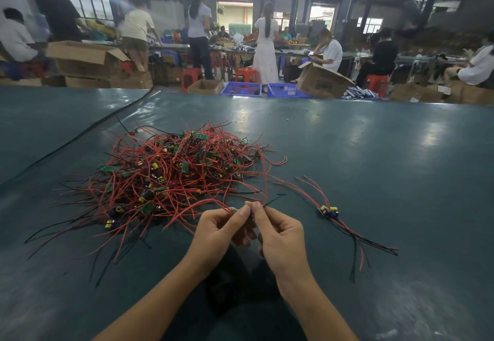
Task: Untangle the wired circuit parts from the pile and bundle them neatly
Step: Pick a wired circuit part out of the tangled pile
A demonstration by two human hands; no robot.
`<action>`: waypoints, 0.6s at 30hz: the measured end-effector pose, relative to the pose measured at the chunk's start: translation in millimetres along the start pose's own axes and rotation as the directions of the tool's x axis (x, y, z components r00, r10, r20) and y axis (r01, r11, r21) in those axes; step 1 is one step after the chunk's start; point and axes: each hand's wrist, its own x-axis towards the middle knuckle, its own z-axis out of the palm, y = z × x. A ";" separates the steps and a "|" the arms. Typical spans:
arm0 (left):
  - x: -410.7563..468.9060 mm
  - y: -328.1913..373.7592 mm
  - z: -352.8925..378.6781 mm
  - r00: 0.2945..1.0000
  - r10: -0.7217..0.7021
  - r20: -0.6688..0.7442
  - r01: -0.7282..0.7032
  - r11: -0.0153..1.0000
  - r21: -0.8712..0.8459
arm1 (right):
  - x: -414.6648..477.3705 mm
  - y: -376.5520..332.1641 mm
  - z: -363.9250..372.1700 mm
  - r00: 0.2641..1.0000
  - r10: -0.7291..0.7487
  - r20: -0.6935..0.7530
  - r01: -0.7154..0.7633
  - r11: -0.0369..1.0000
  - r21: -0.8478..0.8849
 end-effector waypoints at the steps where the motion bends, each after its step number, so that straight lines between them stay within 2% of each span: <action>1: -0.5 1.9 0.3 1.000 -0.026 0.009 0.026 1.000 -0.015 | 0.0 0.1 0.2 1.000 0.002 -0.001 -0.002 1.000 -0.004; 6: 0.4 9.5 -3.6 0.968 -0.205 0.143 0.228 0.959 -0.170 | -2.1 0.7 1.9 0.997 -0.027 0.067 0.026 1.000 0.002; 10: -2.1 7.9 -1.8 0.969 -0.187 0.163 0.215 0.962 -0.170 | 0.4 3.9 1.2 1.000 -0.013 0.006 0.014 0.999 -0.033; 14: -0.7 4.9 3.4 0.982 -0.181 0.052 0.186 0.975 -0.124 | 7.3 8.8 -1.9 0.973 0.188 -0.132 -0.183 0.982 0.049; 18: -0.1 2.7 2.7 0.980 -0.190 0.056 0.193 0.980 -0.053 | 16.1 3.8 -10.7 0.912 0.332 -0.241 -0.300 0.941 0.159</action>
